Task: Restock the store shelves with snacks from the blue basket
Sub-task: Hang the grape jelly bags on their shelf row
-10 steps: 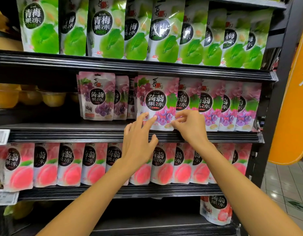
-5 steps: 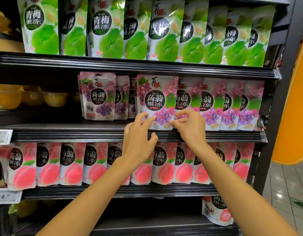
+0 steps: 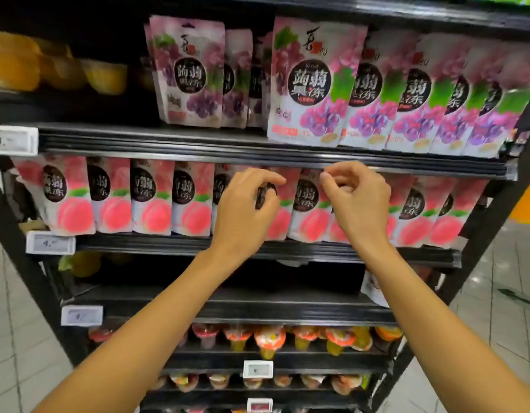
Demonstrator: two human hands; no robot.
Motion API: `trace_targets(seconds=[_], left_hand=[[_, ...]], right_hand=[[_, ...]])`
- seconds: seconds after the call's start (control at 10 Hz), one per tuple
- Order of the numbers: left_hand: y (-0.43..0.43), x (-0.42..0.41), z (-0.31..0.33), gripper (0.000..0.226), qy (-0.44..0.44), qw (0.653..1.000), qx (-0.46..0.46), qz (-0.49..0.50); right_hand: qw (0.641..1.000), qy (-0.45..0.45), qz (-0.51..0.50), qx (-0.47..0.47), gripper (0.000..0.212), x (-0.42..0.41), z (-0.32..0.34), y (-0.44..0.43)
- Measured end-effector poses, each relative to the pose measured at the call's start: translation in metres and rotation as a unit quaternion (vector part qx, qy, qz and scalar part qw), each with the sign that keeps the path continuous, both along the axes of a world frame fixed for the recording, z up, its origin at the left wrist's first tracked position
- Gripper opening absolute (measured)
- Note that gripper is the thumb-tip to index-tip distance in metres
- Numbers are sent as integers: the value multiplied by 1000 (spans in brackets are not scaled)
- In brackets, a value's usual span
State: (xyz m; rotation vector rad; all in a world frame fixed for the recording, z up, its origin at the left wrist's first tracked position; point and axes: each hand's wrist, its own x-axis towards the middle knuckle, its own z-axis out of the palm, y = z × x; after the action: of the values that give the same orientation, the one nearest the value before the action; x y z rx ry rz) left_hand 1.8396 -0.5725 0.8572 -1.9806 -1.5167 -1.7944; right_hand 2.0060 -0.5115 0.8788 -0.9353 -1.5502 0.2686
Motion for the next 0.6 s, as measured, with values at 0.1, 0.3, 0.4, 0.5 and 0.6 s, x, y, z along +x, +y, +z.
trace_targets(seconds=[0.1,0.3,0.4,0.5,0.6], left_hand=[[-25,-19,-59,21,-43,996,-73,-25],[-74,-53,-248,20,-151,940,-307,-14],[-103,-62,-347,18,-184,884,-431,-2],[-135,-62,-441,14,-219,830,-512,15],[-161,-53,-530,14,-243,774,-582,55]], right_hand=[[997,-19,37,-65,2,-12,-65,-30],[955,-105,35,-276,10,-30,-253,-84],[907,-124,40,-400,9,-31,-349,-109],[850,-187,49,-490,8,-27,-442,-131],[742,-245,74,-620,15,-21,-534,-149]])
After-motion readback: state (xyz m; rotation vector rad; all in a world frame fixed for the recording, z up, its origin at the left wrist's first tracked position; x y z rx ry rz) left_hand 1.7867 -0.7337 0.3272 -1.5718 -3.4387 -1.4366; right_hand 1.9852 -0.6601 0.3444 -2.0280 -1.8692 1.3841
